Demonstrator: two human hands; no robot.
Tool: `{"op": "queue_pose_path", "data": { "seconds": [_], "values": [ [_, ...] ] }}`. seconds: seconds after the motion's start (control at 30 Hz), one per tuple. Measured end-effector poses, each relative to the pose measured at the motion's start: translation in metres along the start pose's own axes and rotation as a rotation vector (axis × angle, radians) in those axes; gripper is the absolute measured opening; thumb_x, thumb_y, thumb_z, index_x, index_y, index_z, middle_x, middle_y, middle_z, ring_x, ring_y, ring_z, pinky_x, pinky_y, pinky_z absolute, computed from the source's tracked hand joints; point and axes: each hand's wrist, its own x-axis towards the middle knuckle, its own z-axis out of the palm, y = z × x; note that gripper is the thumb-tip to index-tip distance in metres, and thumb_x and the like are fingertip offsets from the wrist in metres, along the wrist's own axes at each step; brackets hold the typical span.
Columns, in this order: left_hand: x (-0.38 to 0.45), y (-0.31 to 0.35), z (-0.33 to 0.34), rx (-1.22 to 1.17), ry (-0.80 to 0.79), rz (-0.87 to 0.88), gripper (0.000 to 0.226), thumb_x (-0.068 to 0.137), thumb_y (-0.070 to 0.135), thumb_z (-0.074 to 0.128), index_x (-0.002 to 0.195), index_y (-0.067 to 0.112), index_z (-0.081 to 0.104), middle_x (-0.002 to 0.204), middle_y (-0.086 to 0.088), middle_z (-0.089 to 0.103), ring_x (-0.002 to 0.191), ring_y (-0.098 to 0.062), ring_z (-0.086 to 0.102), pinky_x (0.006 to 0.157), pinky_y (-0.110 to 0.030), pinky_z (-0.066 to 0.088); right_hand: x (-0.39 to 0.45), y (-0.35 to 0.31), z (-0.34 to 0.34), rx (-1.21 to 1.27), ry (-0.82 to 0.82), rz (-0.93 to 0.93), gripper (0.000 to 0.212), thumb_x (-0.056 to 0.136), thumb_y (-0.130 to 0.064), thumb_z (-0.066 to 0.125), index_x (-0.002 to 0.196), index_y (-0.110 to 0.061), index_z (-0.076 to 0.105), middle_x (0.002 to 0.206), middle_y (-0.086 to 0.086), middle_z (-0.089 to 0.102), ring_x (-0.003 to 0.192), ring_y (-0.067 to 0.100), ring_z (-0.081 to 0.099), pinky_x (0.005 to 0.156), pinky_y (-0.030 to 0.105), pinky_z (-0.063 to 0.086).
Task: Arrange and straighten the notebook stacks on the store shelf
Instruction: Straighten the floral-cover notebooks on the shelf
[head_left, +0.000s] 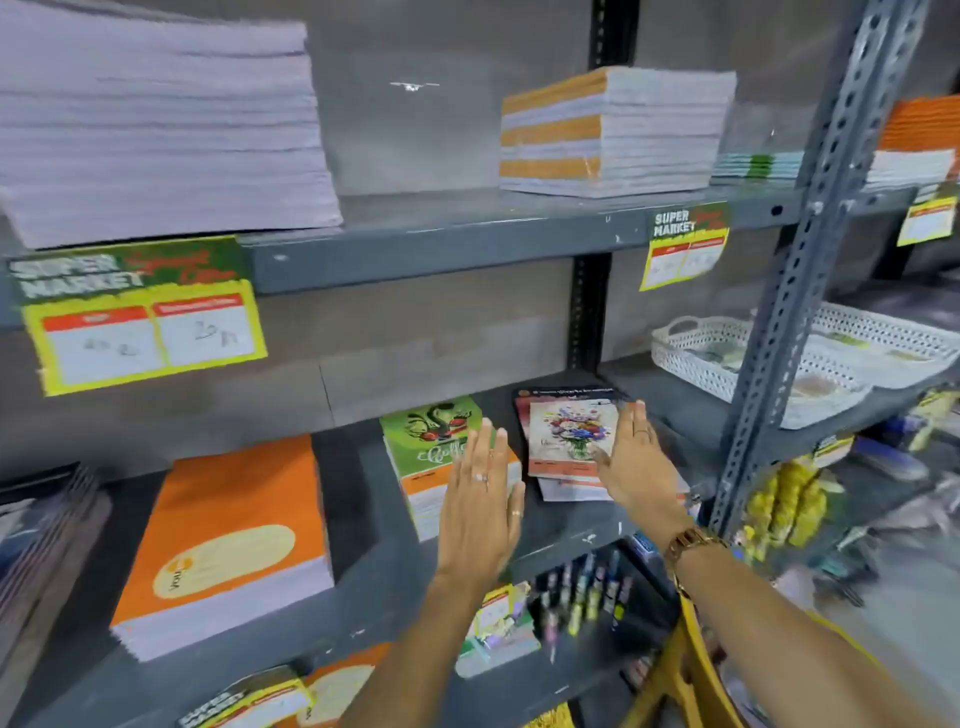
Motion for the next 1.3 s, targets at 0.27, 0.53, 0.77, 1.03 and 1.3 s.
{"op": "queue_pose_path", "data": {
  "seconds": [0.27,0.53,0.77,1.03,1.3],
  "values": [
    [-0.024,-0.023,0.057,0.041,-0.421,-0.012,0.054,0.1,0.034,0.024,0.148,0.018,0.007,0.16,-0.001,0.005,0.147,-0.016,0.001,0.121,-0.031,0.003,0.03,-0.011,0.031,-0.035,-0.251,0.306,0.086,0.078,-0.071,0.049,0.124,0.001,0.052,0.126,0.016,0.056,0.116,0.03,0.052,0.095,0.034,0.043],
    [-0.032,-0.037,0.074,0.142,-0.614,0.07,0.054,0.1,0.04,0.016,0.149,0.022,0.003,0.16,0.005,0.0,0.147,-0.012,-0.007,0.12,-0.032,-0.003,0.058,-0.006,0.029,0.021,-0.362,0.522,0.097,0.067,-0.062,0.072,0.136,-0.003,0.038,0.141,0.019,0.04,0.127,0.035,0.042,0.105,0.041,0.04],
    [-0.034,-0.04,0.072,0.176,-0.664,0.099,0.056,0.1,0.042,0.016,0.149,0.022,-0.002,0.16,0.003,-0.004,0.147,-0.015,-0.008,0.12,-0.034,-0.005,0.056,-0.014,0.024,0.428,-0.094,0.416,0.053,0.084,-0.007,0.063,0.125,0.015,0.039,0.123,0.028,0.054,0.112,0.038,0.056,0.079,0.035,0.051],
    [-0.048,-0.061,0.046,0.162,-0.711,0.036,0.055,0.1,0.04,0.019,0.149,0.024,0.0,0.16,0.004,-0.002,0.147,-0.015,-0.006,0.12,-0.038,-0.004,0.046,-0.061,-0.043,0.461,0.245,0.317,0.03,0.09,-0.007,0.051,0.117,0.004,0.043,0.123,0.029,0.056,0.114,0.047,0.052,0.089,0.048,0.045],
    [-0.073,-0.091,0.006,0.094,-0.705,-0.037,0.049,0.101,0.032,0.021,0.148,0.03,0.006,0.16,0.005,0.001,0.147,-0.015,-0.003,0.119,-0.035,-0.005,0.053,-0.111,-0.039,0.738,0.119,0.34,0.027,0.089,-0.011,0.048,0.114,-0.007,0.059,0.12,0.021,0.062,0.111,0.039,0.057,0.088,0.038,0.046]
  ]
}}
